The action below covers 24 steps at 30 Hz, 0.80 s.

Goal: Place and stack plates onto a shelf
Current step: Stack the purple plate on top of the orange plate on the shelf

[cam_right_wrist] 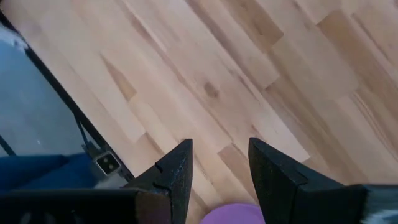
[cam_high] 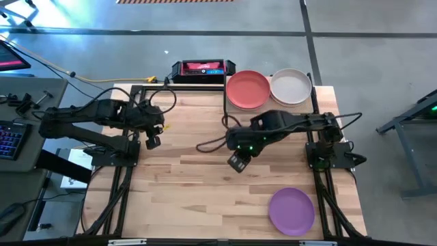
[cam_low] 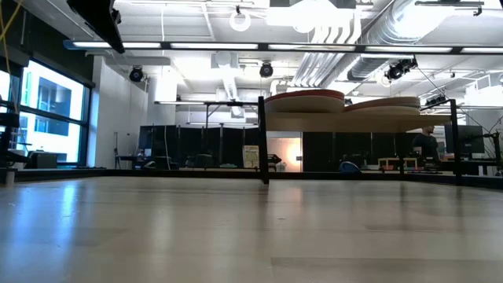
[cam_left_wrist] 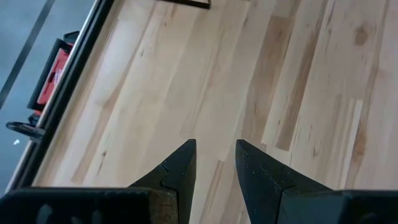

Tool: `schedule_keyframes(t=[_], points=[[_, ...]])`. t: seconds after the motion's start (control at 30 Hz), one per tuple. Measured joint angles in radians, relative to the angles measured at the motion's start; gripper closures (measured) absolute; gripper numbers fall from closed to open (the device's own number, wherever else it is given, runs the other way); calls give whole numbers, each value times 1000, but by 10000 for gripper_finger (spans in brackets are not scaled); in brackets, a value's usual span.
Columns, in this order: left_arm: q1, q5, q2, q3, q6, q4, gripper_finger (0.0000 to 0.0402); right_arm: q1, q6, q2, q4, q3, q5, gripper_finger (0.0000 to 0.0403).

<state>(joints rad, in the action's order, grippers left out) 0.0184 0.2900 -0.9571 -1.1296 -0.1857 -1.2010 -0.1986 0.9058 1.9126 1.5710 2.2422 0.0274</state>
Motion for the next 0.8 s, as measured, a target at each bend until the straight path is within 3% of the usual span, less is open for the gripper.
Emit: schedule_keyframes(t=[0.33, 0.8], points=[[-27, 6, 10, 68, -23, 29, 298, -77, -251, 71, 0, 0, 8, 269], [-64, 6, 9, 69, -48, 71, 298, -152, -442, 168, 0, 0, 8, 269]])
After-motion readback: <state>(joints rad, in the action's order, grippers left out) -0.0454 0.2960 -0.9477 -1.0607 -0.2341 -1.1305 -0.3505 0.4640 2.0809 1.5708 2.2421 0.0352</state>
